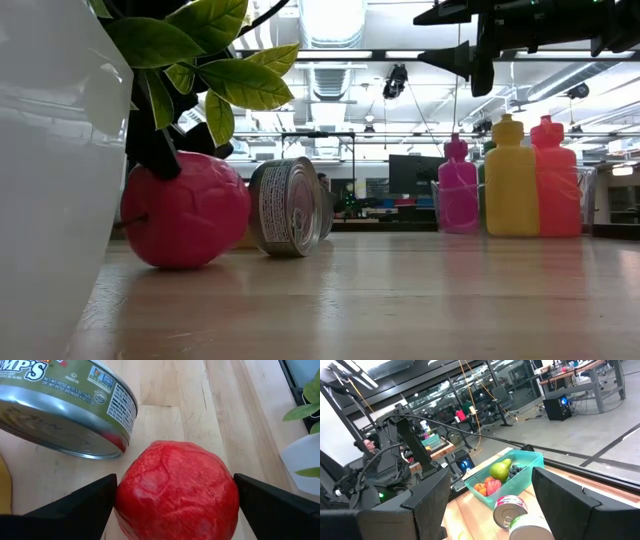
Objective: Pick & Place Food Item
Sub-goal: Put the red apple into the green bin, then put the yellow banana into the green bin
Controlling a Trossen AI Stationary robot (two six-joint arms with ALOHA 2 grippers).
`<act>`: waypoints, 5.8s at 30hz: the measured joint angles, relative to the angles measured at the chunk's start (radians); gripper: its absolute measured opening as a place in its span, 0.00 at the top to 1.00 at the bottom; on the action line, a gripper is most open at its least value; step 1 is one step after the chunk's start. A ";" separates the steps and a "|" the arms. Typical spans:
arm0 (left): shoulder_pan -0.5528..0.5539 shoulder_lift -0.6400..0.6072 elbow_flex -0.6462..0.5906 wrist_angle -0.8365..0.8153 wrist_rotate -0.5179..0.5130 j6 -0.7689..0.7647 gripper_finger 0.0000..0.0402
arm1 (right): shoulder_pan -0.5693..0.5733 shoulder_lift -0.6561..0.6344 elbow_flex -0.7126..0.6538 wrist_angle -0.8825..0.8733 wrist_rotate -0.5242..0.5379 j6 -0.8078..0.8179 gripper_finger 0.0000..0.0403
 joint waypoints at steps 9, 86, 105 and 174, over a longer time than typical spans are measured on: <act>0.002 0.001 0.004 -0.001 0.000 -0.001 0.06 | 0.000 0.000 0.000 0.000 0.000 0.000 0.31; 0.156 -0.670 0.001 -0.656 -0.683 -0.930 0.12 | 0.000 0.000 0.000 0.000 0.000 0.000 0.31; 0.342 -0.760 -0.001 -0.866 -0.613 -1.046 0.12 | 0.000 0.000 0.000 0.000 0.000 0.000 0.31; 1.162 -0.447 0.075 -0.632 -0.147 -0.262 0.01 | 0.000 0.000 0.000 0.000 0.000 0.000 0.31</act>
